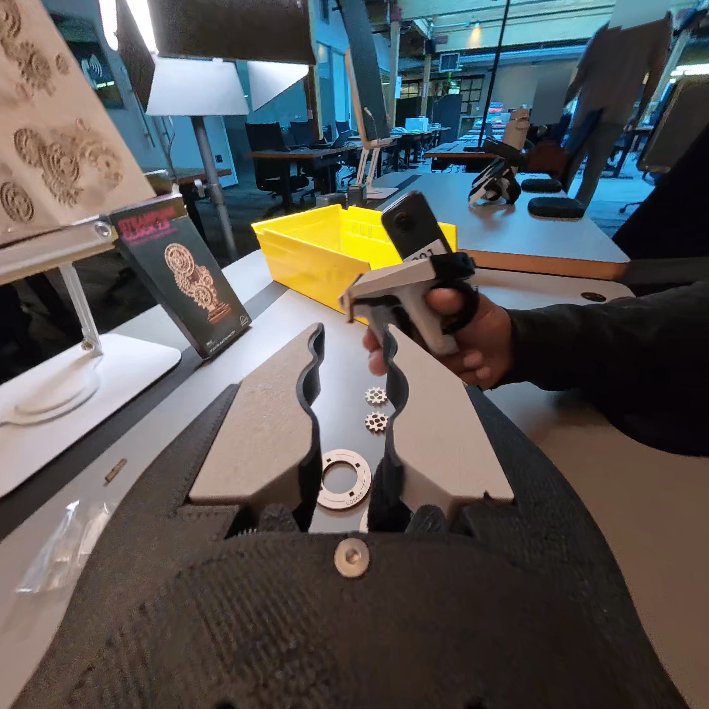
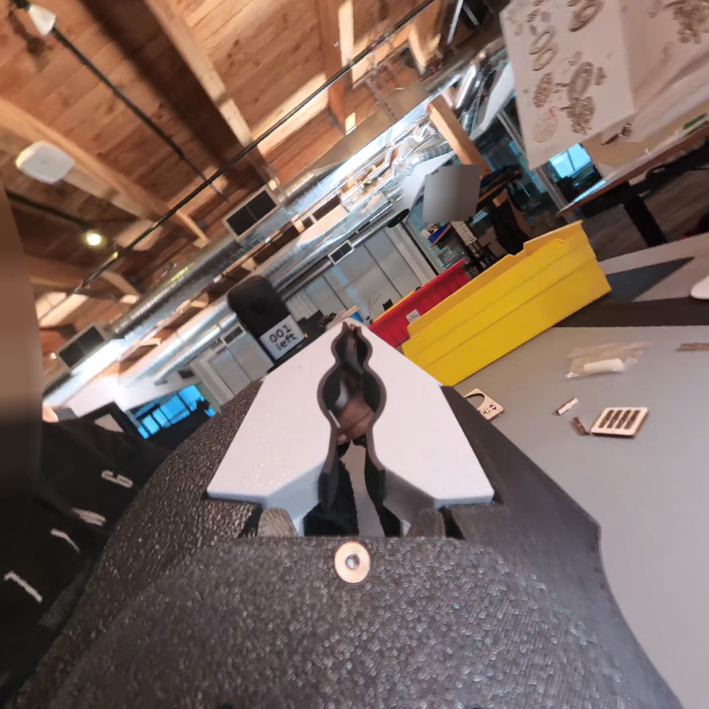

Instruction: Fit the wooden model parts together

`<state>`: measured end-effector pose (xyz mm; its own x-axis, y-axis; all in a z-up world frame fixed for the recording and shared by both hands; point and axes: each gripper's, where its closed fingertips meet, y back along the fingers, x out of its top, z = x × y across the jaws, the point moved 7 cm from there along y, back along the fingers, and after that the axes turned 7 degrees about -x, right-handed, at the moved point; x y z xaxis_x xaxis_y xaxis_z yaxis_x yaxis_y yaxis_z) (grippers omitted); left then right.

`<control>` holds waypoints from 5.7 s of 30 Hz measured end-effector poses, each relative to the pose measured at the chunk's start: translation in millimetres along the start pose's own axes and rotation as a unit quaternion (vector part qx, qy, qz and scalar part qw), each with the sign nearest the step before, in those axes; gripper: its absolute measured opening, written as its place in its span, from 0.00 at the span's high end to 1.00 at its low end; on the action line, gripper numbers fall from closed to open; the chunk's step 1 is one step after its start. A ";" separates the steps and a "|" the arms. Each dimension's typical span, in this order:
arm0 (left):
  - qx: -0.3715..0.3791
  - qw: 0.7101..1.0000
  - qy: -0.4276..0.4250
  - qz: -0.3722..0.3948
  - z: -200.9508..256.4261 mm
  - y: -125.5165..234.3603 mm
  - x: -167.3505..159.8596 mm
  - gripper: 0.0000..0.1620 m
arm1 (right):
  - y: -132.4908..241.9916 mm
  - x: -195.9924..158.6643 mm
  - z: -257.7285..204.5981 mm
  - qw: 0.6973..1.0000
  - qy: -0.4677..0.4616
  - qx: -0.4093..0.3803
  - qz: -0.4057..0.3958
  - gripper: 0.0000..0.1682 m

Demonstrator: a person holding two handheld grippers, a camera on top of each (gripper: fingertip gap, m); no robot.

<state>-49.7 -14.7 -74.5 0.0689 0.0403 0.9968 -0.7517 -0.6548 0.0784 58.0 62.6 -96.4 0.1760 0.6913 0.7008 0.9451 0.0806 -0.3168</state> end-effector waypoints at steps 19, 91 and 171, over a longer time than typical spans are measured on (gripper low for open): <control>0.021 0.996 -0.073 -0.049 6.6 3.6 -0.2 0.99 | -6.2 -5.8 -3.7 0.997 -0.044 0.034 -0.057 0.89; -0.191 0.950 0.240 0.061 -5.8 9.1 -31.8 0.99 | -9.7 -20.7 -13.0 0.975 0.161 -0.015 -0.155 1.00; -0.087 0.921 0.022 -0.380 12.4 16.9 -107.1 0.73 | 28.6 -37.4 8.1 0.930 0.240 -0.188 -0.205 0.99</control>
<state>-61.6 -39.4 -180.1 0.5943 0.4694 0.6531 -0.5915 -0.2951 0.7504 76.2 44.9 -136.8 -0.2037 0.2496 0.9467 0.9734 -0.0522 0.2232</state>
